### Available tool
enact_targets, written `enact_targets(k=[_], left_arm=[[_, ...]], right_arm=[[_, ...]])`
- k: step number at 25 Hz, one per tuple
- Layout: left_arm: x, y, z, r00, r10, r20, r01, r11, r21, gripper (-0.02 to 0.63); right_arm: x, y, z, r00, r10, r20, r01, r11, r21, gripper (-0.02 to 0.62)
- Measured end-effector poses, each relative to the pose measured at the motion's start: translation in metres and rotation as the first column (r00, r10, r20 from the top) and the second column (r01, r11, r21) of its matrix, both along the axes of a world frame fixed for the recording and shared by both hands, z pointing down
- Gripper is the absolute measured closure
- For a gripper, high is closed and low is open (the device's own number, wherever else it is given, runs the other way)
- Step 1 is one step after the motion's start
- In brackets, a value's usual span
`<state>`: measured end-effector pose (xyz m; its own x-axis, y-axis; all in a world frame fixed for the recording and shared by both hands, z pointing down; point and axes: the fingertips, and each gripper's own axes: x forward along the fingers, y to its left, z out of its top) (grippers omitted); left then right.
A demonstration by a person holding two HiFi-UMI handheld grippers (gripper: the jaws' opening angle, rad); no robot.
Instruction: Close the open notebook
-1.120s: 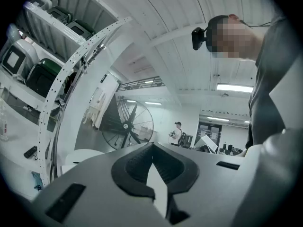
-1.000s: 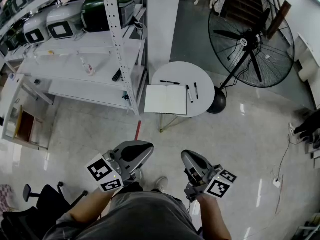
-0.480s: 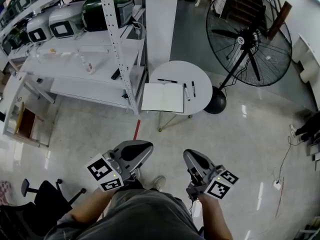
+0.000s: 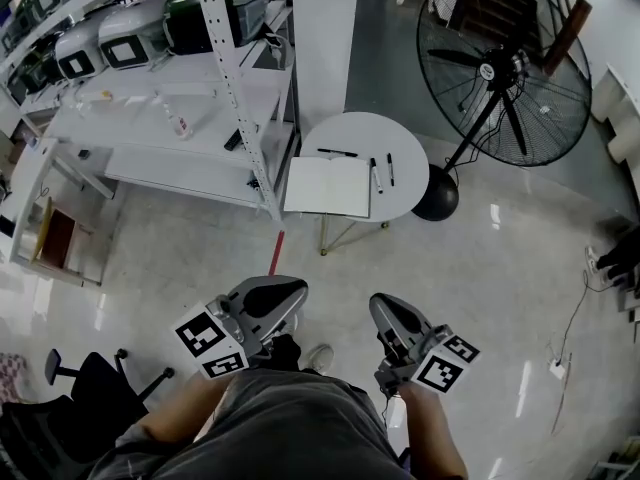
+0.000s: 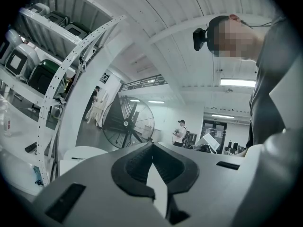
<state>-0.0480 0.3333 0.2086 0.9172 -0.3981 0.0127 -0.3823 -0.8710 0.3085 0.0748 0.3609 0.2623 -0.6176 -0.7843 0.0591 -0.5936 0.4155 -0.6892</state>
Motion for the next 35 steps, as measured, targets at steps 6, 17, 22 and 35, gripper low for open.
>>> enact_targets(k=[6,17,22,35], left_arm=[[0.002,-0.011,0.005,1.000,-0.018,-0.006,0.018,1.000,-0.013,0.591],[0.012,-0.059,0.018,0.999,-0.035,-0.018,0.035,0.999,-0.032,0.591],[0.012,-0.095,0.027,0.999,-0.038,-0.012,0.037,0.998,-0.045,0.591],[0.001,-0.202,0.046,1.000,-0.019,-0.004,0.019,0.996,-0.088,0.591]], right_arm=[[0.003,-0.010,0.004,1.000,-0.016,-0.002,0.016,1.000,-0.011,0.574],[0.017,-0.055,0.013,1.000,-0.023,-0.011,0.023,0.999,-0.034,0.574],[0.016,-0.089,0.022,1.000,-0.028,-0.008,0.027,0.998,-0.048,0.574],[0.001,-0.191,0.039,1.000,-0.017,-0.006,0.017,0.995,-0.093,0.574]])
